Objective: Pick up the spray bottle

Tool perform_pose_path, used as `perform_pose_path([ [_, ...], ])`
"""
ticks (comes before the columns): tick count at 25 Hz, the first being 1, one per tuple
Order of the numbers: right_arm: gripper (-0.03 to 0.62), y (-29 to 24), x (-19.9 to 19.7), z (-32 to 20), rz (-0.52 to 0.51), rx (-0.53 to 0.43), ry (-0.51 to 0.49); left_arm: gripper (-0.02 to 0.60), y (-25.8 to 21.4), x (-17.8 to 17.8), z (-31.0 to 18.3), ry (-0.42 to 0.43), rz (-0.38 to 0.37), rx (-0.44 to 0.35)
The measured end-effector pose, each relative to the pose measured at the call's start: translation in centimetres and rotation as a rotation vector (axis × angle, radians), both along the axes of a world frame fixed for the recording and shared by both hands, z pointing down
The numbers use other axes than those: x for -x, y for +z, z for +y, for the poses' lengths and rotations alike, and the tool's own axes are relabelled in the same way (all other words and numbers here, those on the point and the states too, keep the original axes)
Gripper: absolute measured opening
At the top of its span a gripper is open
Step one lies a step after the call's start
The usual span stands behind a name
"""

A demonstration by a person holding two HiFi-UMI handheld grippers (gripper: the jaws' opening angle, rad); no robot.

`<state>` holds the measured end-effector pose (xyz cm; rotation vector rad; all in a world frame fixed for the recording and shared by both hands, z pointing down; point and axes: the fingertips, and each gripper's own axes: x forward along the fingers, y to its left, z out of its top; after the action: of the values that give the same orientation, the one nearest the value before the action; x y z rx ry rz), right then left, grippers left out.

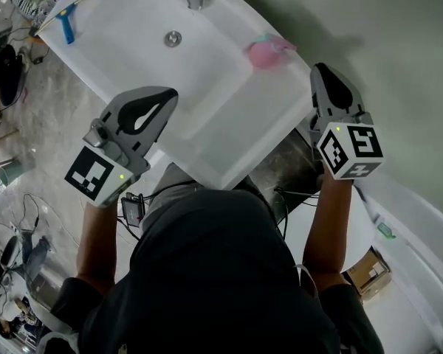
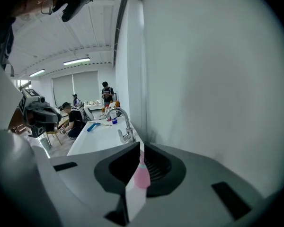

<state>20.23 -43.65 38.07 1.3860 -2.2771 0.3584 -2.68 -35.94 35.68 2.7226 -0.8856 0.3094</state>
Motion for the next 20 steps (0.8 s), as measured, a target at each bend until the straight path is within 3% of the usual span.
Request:
perform_pose_path([
  [3,0.017,1.3,1.2,-0.9,-0.002,0.011,-0.026,0.003,0.7,0.8,-0.2,-0.018,0.000,0.009],
  [6,0.103,2.6,2.3,-2.1,-0.014,0.030,-0.052,0.003,1.6,1.6,-0.6,-0.032,-0.004,0.025],
  [20,0.242,7.6,5.5,-6.1,-0.004,0.089,-0.151,0.003,4.6,3.9,-1.9,-0.072,-0.016,0.077],
])
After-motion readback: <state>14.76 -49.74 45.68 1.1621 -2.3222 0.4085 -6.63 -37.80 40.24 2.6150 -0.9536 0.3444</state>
